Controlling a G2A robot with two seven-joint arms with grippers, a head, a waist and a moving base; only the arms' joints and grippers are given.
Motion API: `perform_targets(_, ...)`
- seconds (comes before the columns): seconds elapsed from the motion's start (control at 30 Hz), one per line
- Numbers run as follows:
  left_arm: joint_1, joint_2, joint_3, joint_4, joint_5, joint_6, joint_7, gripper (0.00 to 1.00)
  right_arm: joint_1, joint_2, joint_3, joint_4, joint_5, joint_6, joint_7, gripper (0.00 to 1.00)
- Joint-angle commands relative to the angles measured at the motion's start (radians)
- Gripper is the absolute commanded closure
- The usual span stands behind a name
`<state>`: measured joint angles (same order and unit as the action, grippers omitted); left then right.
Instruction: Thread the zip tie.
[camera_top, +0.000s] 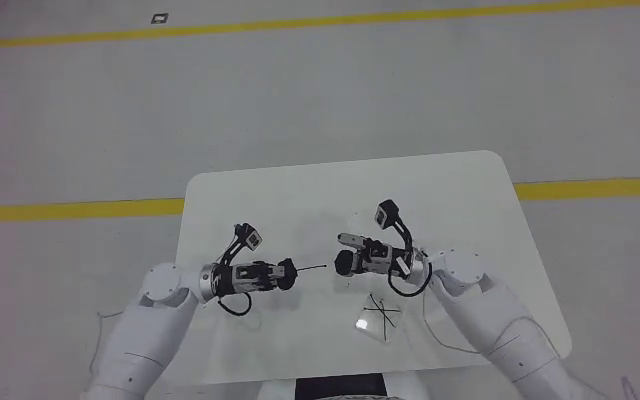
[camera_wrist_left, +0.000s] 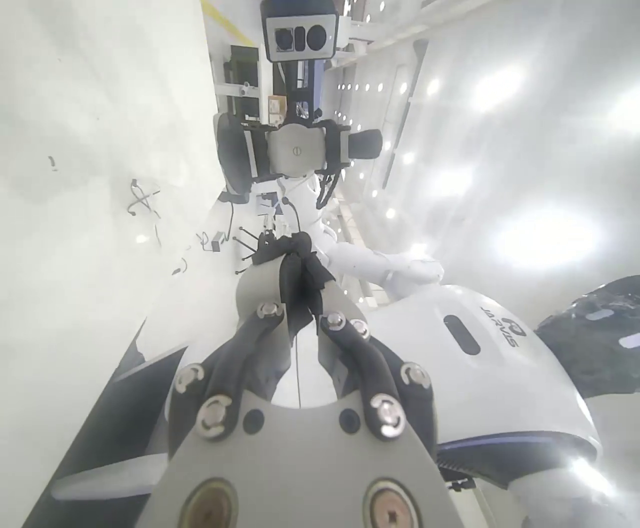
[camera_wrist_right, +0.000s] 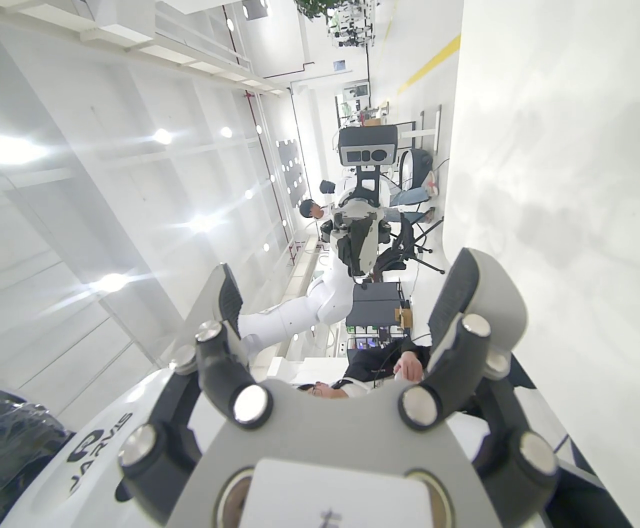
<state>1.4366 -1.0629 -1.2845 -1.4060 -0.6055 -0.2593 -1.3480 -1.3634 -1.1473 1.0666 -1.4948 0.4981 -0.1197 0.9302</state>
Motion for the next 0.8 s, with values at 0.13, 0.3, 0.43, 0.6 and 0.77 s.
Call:
perform_targets(0.13,-0.003,-0.002,0.016,-0.001,-0.012,0.016,0.025,1.00,-0.009,-0.002,-0.006,0.001,0.044,0.006,0.016,0.00)
perform_targets(0.3,-0.029,-0.005,0.058,0.047,-0.015,0.016,0.003,1.00,-0.007,-0.006,-0.013,0.039,0.095,-0.016,0.053,0.00)
perform_targets(0.43,-0.039,-0.003,0.068,0.056,0.017,0.013,-0.004,1.00,-0.007,-0.006,-0.013,0.039,0.095,-0.016,0.053,0.00)
perform_targets(0.6,-0.039,-0.003,0.068,0.056,0.017,0.013,-0.004,1.00,-0.016,-0.007,-0.020,0.025,0.077,-0.024,0.033,0.00)
perform_targets(0.77,-0.039,-0.003,0.068,0.056,0.017,0.013,-0.004,1.00,-0.017,-0.006,-0.028,0.031,0.059,-0.028,0.044,0.14)
